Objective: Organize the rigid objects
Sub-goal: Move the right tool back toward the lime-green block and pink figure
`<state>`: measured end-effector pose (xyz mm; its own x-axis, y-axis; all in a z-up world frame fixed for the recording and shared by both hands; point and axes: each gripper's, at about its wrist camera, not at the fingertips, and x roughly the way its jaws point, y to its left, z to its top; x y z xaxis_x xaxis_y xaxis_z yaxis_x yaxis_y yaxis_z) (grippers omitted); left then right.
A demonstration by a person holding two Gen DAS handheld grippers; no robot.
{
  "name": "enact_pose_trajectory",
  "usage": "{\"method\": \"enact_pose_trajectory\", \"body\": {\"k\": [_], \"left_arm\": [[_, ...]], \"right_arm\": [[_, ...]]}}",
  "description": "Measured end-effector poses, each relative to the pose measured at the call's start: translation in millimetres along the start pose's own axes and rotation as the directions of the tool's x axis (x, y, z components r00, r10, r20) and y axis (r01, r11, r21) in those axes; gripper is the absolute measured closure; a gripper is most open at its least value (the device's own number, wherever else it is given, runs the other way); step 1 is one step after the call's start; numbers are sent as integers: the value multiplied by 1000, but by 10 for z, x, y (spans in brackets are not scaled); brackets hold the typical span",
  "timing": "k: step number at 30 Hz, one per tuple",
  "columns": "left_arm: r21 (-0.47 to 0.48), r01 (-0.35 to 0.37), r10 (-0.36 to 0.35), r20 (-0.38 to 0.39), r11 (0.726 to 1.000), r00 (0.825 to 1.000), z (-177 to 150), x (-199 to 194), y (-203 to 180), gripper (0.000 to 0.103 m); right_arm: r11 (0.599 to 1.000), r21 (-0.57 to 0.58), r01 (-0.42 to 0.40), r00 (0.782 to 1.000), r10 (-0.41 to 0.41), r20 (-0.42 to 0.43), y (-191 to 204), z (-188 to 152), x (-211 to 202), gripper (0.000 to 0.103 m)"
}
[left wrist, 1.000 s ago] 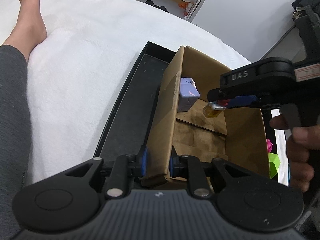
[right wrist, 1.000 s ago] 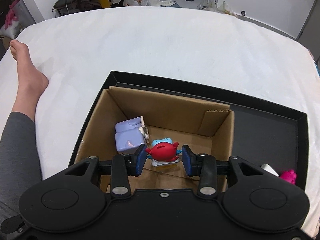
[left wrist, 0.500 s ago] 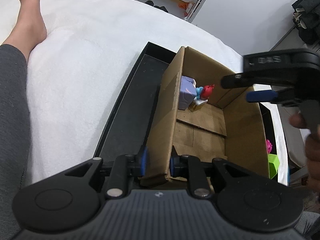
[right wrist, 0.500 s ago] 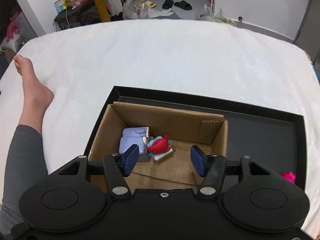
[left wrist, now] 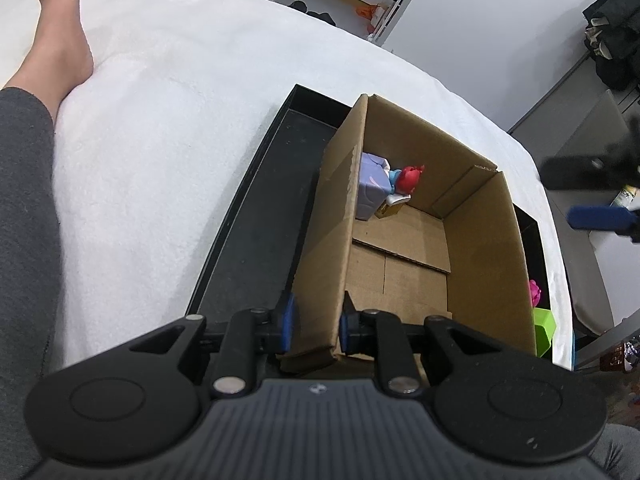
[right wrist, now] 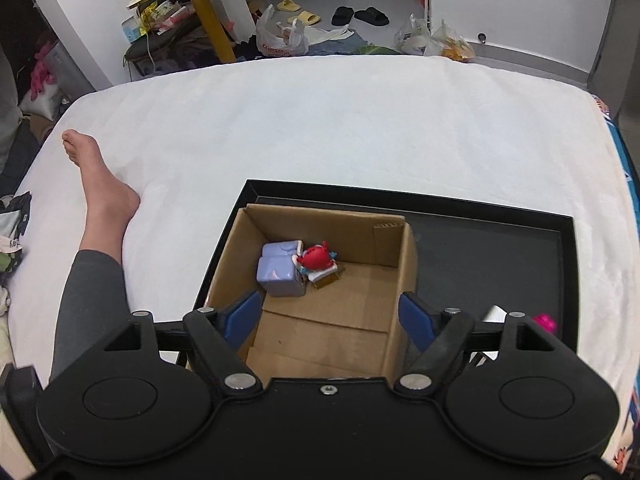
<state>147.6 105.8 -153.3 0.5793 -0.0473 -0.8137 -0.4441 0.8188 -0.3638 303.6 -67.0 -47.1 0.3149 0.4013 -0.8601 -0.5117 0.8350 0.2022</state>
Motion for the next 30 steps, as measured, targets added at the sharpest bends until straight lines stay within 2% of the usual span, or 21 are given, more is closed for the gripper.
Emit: {"method": "enact_pose_trajectory", "body": {"k": [7,20,30], "left_arm": [[-2,5,-5,-1,1000,1000,2,1,22,84],[-10,0,0,0,1000,1000,14,-3,24,84],[-6,-10,10,1,1000,1000,14,-7,12,84]], "right_arm": [[998,60,25,999,-26,21,-185,-136,-201,27],[979,205,20,996,-36,77,-609,-442,-468,27],[962,272,31,993,-62,104,-890,-612,-571,27]]}}
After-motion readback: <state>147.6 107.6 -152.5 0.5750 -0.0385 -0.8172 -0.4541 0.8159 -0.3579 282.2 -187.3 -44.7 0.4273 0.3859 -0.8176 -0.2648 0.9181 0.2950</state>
